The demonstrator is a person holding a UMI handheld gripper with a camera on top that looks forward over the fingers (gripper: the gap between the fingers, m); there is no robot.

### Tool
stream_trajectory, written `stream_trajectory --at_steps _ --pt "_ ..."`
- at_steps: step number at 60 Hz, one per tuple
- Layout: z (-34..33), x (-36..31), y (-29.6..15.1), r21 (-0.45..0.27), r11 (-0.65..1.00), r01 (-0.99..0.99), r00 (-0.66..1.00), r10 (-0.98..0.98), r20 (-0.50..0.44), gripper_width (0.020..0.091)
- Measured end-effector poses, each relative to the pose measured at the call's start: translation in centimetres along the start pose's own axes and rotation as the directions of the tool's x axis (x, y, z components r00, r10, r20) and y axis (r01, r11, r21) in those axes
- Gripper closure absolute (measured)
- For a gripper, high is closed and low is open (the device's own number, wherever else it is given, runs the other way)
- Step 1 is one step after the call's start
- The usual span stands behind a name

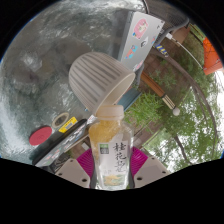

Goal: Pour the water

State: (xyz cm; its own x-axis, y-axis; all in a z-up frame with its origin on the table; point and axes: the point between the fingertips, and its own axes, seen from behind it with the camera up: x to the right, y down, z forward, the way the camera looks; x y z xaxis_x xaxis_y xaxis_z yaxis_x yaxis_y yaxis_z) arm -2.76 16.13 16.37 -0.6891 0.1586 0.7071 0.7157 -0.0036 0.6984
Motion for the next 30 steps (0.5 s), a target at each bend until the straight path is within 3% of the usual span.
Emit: stream_trajectory --at_steps 13,15,19,23,25,26,27,29,30 --pt "0.3 0.2 -0.3 0.024 0.997 -0.073 0.997 0.074 -0.026 0.0662" --pt "0.3 -0.3 -1.0 0.011 0.988 -0.156 0.987 0.156 -0.042 0.0660" --pt "-1.1 -0.1 -0.5 0.056 0.907 -0.418 0.908 0.419 -0.012 0.0661" --pt "0.0 1.5 0.2 0.070 0.635 -0.769 0.639 0.765 0.077 0.0659" --pt "-0.1 1.9 1.5 0.052 0.426 -0.903 0.429 0.900 0.071 0.0661" --pt "-2.2 1.7 2.6 0.048 0.294 -0.954 0.295 0.955 0.009 0.0658" --pt "-0.1 1.8 2.9 0.032 0.210 -0.977 0.211 0.976 0.050 0.0659" --pt "-1.3 1.0 3.9 0.051 -0.030 -0.998 -0.030 1.000 -0.002 0.0658" --pt "-0.4 1.6 4.4 0.045 -0.091 -0.995 -0.089 0.995 0.043 0.0658"
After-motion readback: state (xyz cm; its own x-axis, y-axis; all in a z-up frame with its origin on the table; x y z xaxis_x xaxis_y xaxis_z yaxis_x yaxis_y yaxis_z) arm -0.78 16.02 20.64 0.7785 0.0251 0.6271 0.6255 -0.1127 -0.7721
